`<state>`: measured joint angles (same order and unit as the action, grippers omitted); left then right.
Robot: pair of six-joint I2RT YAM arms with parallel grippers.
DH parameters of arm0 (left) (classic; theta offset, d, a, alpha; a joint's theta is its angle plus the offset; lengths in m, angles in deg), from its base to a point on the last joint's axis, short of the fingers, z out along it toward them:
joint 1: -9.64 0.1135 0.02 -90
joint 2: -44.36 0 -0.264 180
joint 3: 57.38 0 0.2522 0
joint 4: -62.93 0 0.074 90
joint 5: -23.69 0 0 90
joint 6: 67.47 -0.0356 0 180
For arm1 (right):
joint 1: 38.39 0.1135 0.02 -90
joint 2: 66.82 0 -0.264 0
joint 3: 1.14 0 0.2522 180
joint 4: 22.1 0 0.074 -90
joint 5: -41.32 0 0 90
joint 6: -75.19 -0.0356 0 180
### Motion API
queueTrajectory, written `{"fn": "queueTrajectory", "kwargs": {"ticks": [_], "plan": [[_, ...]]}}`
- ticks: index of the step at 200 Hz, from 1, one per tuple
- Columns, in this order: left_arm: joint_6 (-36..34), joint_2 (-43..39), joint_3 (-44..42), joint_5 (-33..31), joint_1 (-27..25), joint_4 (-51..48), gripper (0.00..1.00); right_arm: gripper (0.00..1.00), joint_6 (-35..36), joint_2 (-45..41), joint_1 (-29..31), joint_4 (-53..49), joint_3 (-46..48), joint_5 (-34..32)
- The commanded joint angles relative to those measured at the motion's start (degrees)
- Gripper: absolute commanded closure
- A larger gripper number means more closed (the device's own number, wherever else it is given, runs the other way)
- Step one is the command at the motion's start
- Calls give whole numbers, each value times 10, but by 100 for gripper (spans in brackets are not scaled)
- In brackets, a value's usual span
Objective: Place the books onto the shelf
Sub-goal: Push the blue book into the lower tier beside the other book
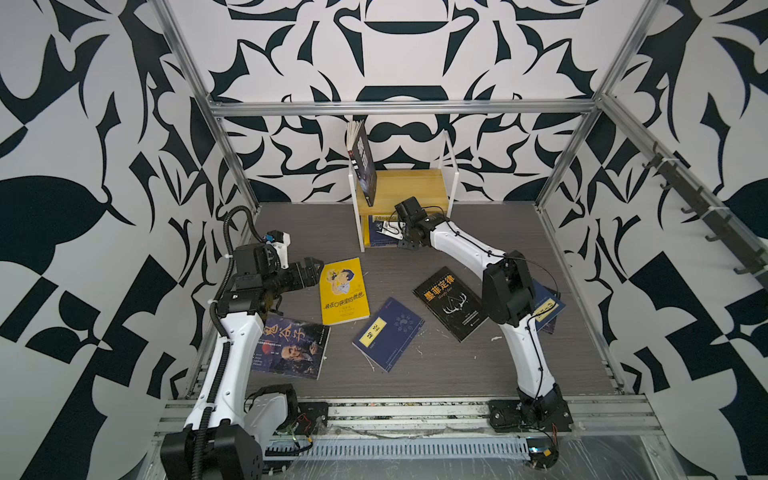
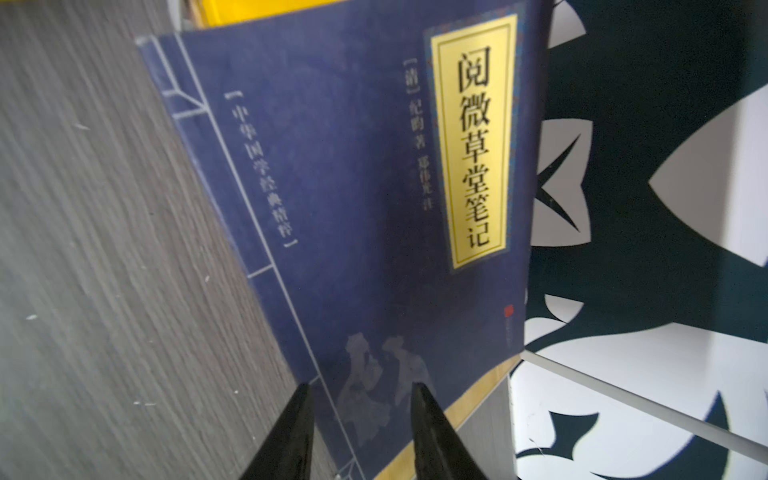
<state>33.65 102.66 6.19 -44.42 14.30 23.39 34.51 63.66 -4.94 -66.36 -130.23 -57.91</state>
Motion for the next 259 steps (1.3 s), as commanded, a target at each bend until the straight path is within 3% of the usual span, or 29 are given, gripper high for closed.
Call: {"fn": "queueTrajectory", "kwargs": {"ticks": [1, 36, 76, 236, 259], "plan": [[1, -2, 10, 7, 4, -7, 0, 53, -31, -9, 0, -23, -26, 52], [1, -3, 9, 10, 5, -7, 1, 43, -32, -10, 7, -51, -33, 107], [-1, -6, 8, 6, 9, -7, 0, 41, -45, 19, 7, -33, -51, 84], [-3, -1, 3, 11, 18, -3, 1, 61, -77, 87, 5, -6, -142, 53], [-1, 1, 6, 12, 20, -4, 1, 62, -78, 86, 4, -6, -145, 73]]}}
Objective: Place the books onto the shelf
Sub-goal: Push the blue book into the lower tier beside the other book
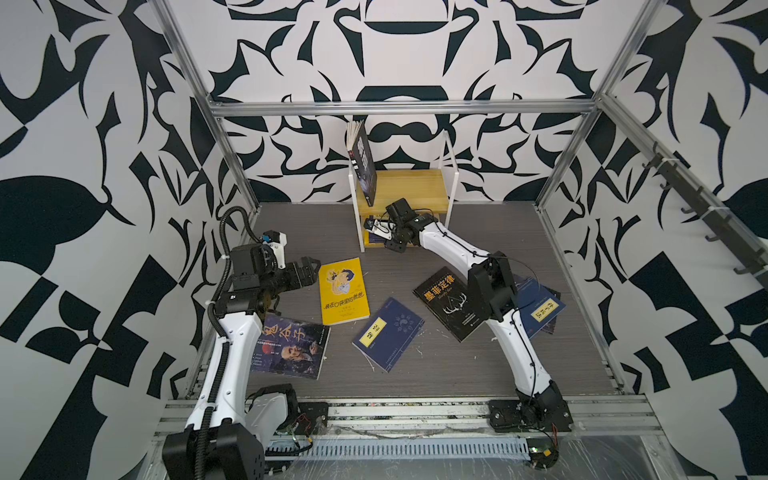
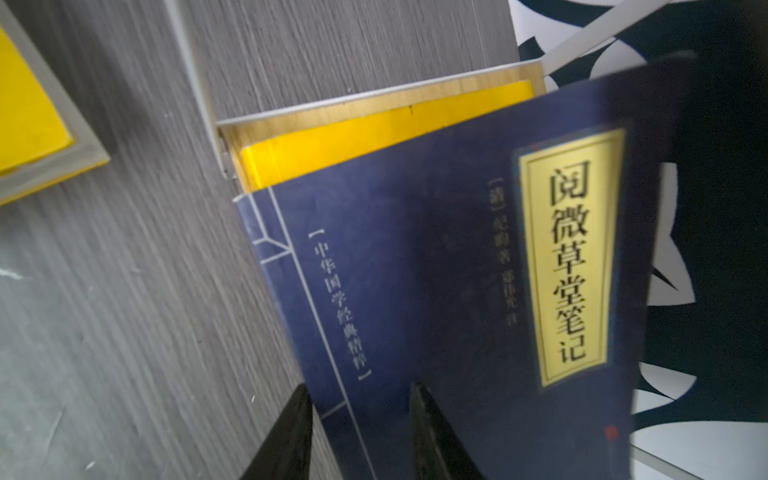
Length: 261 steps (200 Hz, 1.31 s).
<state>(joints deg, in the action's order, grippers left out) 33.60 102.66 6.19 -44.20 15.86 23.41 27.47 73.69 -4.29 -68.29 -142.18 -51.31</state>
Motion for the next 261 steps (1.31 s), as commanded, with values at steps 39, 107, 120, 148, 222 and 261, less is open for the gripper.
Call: {"fn": "queueTrajectory", "kwargs": {"ticks": [39, 107, 120, 148, 222, 261], "plan": [[-1, 2, 4, 11, 6, -3, 0, 63, 3, -12, -3, 7, -31, 12], [1, 3, 2, 15, 10, -1, 0, 53, 40, -77, -17, 11, 44, 10], [1, 4, 0, 16, 9, 0, 1, 54, 36, -77, -21, 12, 47, 7], [8, 6, 3, 19, 12, 1, 1, 56, 35, -78, -24, 24, 62, 13], [6, 6, 2, 19, 12, 0, 0, 60, 24, -63, -27, 20, 47, 13], [4, 2, 1, 18, 13, -1, 1, 65, 18, -56, -27, 27, 37, 3]]}}
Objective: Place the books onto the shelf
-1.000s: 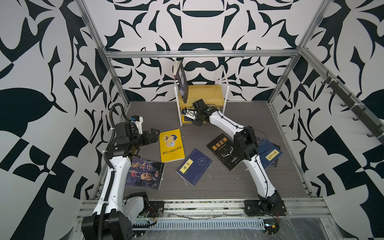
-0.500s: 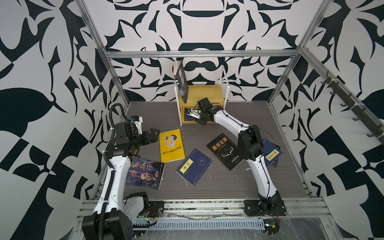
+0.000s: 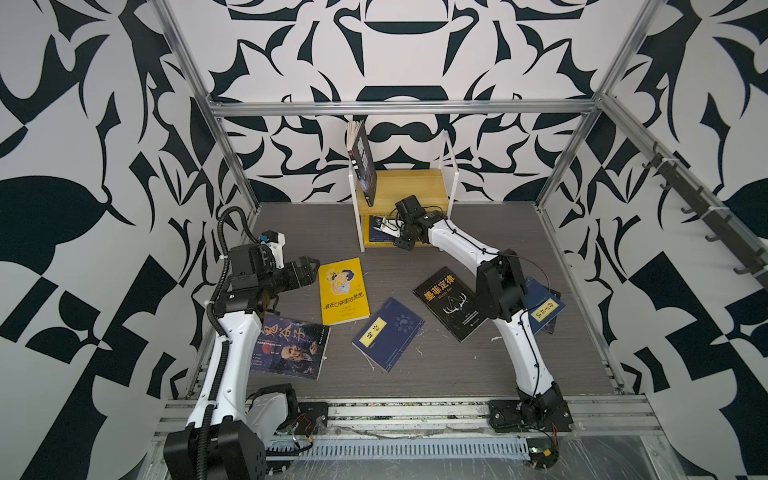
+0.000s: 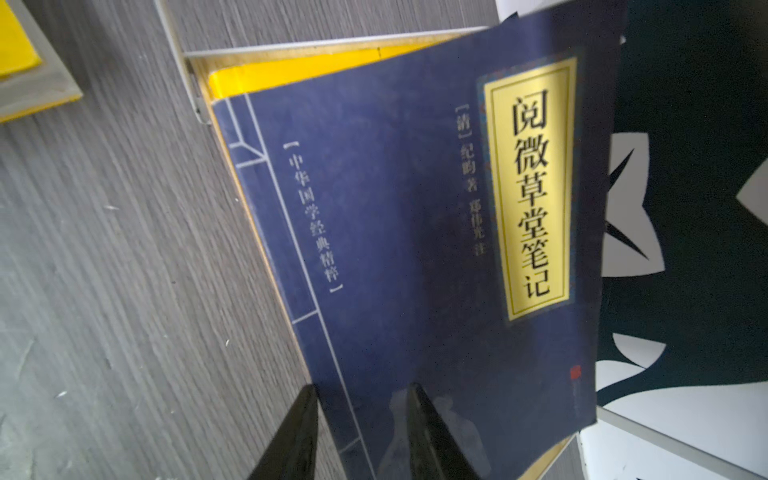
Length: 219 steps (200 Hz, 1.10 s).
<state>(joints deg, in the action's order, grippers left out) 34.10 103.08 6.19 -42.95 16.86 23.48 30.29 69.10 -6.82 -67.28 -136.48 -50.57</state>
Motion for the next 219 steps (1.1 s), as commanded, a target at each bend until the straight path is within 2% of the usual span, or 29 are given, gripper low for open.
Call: {"fn": "queueTrajectory", "kwargs": {"ticks": [1, 29, 67, 111, 156, 219], "plan": [[-1, -2, 1, 5, 3, -1, 0, 65, -11, -9, -1, 16, -21, -4], [0, -2, 3, 6, 4, -2, 1, 65, -16, -10, -2, 11, -25, 15], [1, 2, 5, 7, 6, -1, 1, 53, -17, -12, 3, 2, -19, 37], [-1, 1, 3, 6, 6, -1, 1, 52, -20, 5, 3, 11, -27, 17], [-2, 3, 4, 5, 7, -1, 1, 63, -30, 13, 1, 11, -44, 13], [-1, 1, 1, 8, 7, 1, 1, 69, -20, 11, -2, 14, -41, 15]]}}
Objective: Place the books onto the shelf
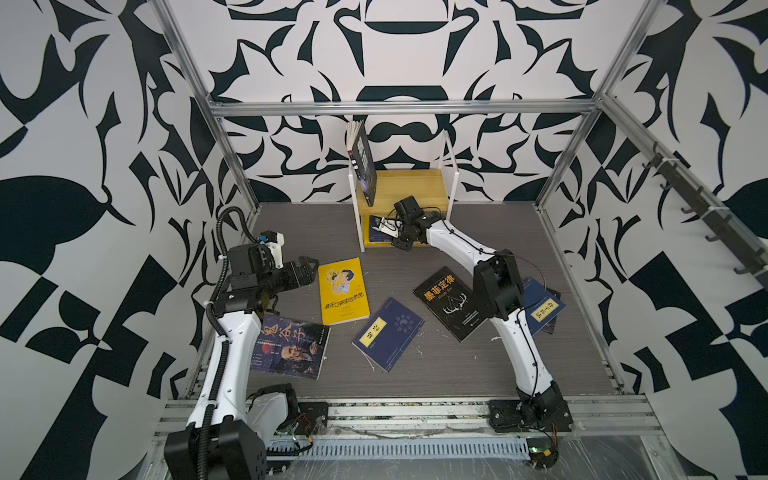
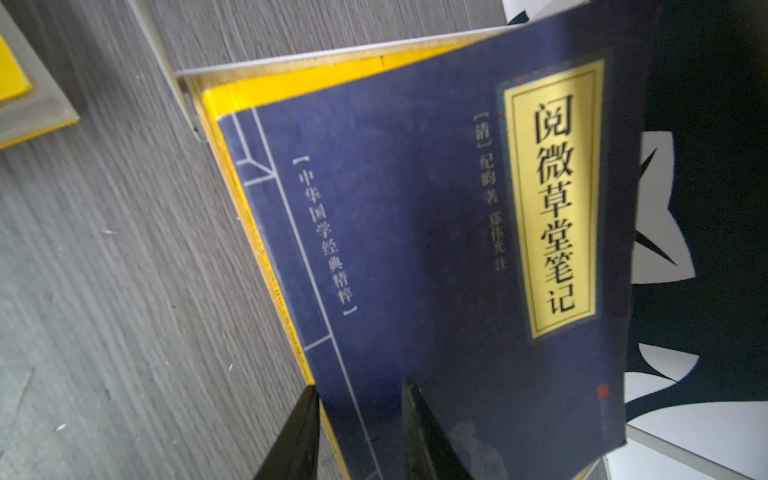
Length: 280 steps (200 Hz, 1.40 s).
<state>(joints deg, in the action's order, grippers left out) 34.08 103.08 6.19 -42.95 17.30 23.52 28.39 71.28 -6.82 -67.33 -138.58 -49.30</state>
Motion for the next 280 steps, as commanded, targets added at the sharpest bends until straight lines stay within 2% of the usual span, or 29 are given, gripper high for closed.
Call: {"fn": "queueTrajectory", "kwargs": {"ticks": [1, 33, 59, 84, 106, 140, 173, 201, 232, 255, 280], "plan": [[-1, 1, 1, 7, 3, 0, 1, 69, -1, -10, -2, 15, -21, 1], [-3, 2, 2, 6, 4, -1, 1, 68, -8, -19, -1, 7, -18, 8], [-23, 2, 5, -5, 3, -3, 1, 59, -25, -48, 2, -8, -10, 15], [-82, 9, 38, -53, 4, -45, 1, 51, -43, -118, 24, 2, 68, 14], [-170, 10, 75, -83, 4, -104, 1, 46, -94, -189, 52, 29, 160, 20], [-255, 48, 138, -140, 19, -207, 0, 37, -270, -302, 112, 90, 308, -3], [-329, 78, 141, -133, 98, -264, 0, 32, -547, -353, 152, 93, 388, 1], [-429, 105, 153, -97, 181, -325, 1, 32, -677, -399, 212, 212, 492, 24], [-532, 138, 151, -73, 302, -396, 1, 32, -765, -386, 278, 246, 505, 27], [-612, 166, 132, -44, 405, -418, 1, 32, -813, -350, 309, 277, 498, 55], [-644, 204, 105, -45, 448, -413, 1, 35, -808, -269, 330, 254, 434, 103]]}}
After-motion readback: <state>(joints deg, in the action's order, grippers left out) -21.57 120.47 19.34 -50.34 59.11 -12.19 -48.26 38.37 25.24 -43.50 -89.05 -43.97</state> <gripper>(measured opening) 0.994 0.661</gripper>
